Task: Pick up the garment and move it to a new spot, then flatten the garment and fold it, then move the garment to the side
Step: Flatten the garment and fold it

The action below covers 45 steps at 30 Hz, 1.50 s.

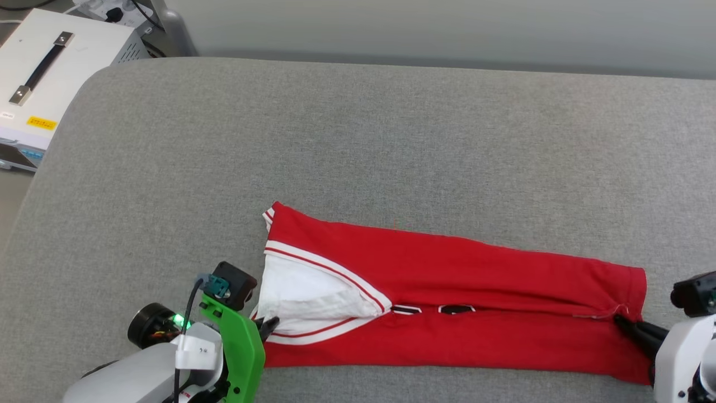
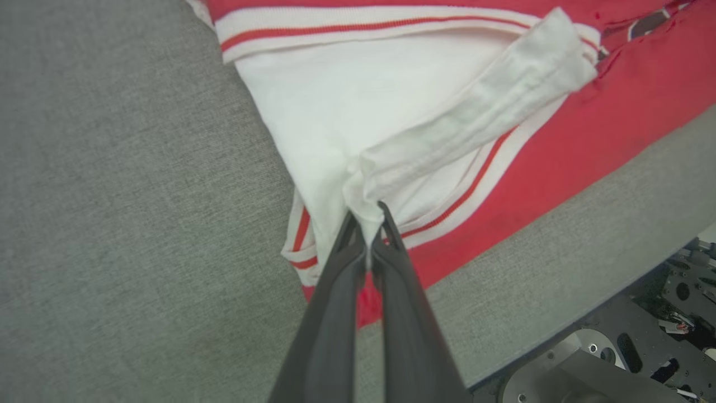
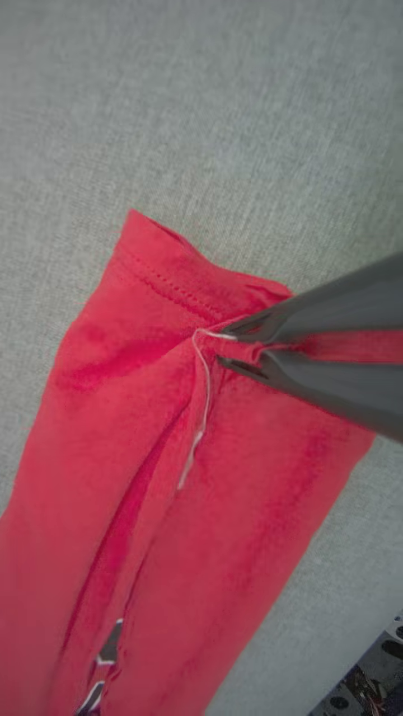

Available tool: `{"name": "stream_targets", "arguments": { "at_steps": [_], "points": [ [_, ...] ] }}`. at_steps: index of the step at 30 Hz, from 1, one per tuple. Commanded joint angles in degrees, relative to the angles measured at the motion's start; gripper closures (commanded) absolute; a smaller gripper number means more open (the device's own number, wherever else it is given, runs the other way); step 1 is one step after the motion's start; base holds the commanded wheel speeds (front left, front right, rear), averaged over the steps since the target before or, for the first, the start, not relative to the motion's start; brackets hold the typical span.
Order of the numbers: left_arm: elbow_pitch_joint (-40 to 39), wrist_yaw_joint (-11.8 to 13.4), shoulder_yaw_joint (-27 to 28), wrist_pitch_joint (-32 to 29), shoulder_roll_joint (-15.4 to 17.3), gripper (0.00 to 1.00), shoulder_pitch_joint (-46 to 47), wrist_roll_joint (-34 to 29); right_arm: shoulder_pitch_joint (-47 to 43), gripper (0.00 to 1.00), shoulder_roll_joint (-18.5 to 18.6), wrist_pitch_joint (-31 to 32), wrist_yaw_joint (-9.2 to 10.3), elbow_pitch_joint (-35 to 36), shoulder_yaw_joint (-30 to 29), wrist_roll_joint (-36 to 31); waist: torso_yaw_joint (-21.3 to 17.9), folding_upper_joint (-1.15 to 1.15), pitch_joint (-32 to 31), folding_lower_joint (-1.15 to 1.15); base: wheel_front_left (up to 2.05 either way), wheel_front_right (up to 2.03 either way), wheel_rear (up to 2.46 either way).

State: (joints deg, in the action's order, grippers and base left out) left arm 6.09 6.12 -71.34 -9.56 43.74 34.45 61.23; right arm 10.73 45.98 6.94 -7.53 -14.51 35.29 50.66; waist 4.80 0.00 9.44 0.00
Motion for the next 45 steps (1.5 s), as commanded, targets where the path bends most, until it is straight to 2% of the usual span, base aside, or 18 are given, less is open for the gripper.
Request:
{"name": "stream_targets", "arguments": {
  "at_steps": [1,5,7,8,9,12,19,26,30,33,37,45],
  "points": [
    [0.95,0.02,-0.04,0.32,-0.55,1.00,-0.92,0.55,-1.26,1.00,-0.66,0.86,0.04,-0.03,-0.23,0.32,0.04,0.00,0.87,0.00,0.00,0.00,0.00],
    [3.42,0.23,0.10,1.83,-2.17,1.00,-1.06,-0.13,-2.35,1.00,-1.33,2.35,0.04,0.24,-0.28,0.45,0.00,0.00,1.40,0.00,0.00,0.00,0.00],
    [4.29,0.42,0.39,3.01,-2.83,0.62,-1.32,-0.19,-2.43,1.00,-1.41,2.25,0.04,0.81,-1.21,0.78,-0.12,0.00,1.18,0.00,0.00,0.00,0.00],
    [4.53,0.87,0.68,4.01,-2.99,0.00,-1.31,-0.58,-2.48,0.55,-1.29,2.31,0.04,1.11,-1.69,0.90,-0.17,0.00,0.95,0.00,0.00,0.00,0.00],
    [4.86,1.88,1.40,5.64,-3.17,0.00,-1.52,-0.83,-2.53,0.00,-1.04,2.32,0.04,1.75,-2.24,0.93,-0.29,0.00,0.58,0.00,0.00,0.00,0.00],
    [4.90,3.98,2.22,9.61,-3.33,0.00,-2.06,-2.63,-3.56,0.00,-0.34,2.80,0.04,4.50,-4.18,3.22,-0.20,0.00,-0.55,0.00,0.00,0.00,0.00],
    [4.31,11.51,6.41,20.45,-3.59,0.00,-3.65,-5.71,-5.79,0.00,3.65,5.63,0.04,13.11,-11.80,13.42,0.11,0.00,-2.13,0.00,0.00,0.00,0.00],
    [3.66,19.45,13.00,24.45,-5.74,0.00,-5.22,-11.26,-6.67,0.00,5.58,10.54,0.04,10.31,-17.55,19.14,1.66,0.00,-1.52,0.00,0.00,0.00,0.00],
    [0.89,23.09,20.44,24.53,-8.13,0.00,-8.34,-18.17,-6.55,0.00,5.01,14.27,0.04,6.81,-17.63,20.39,2.65,0.00,-0.59,0.00,0.00,0.00,0.00],
    [-0.62,24.25,25.58,24.54,-9.87,0.00,-11.43,-22.55,-5.77,0.00,3.65,15.99,0.04,4.47,-16.91,20.31,3.17,0.00,0.10,0.00,0.00,0.00,0.00],
    [-2.44,24.22,31.80,24.55,-12.70,0.00,-15.74,-27.94,-4.21,0.00,1.25,17.22,0.04,1.21,-15.56,19.48,3.94,0.00,0.89,0.00,0.00,0.00,0.00],
    [-5.45,20.50,41.89,24.56,-19.96,0.00,-22.86,-37.27,-1.98,0.00,-4.40,18.69,0.04,-3.72,-11.32,18.76,5.16,0.00,1.73,0.00,0.00,0.00,0.00]
  ]
}}
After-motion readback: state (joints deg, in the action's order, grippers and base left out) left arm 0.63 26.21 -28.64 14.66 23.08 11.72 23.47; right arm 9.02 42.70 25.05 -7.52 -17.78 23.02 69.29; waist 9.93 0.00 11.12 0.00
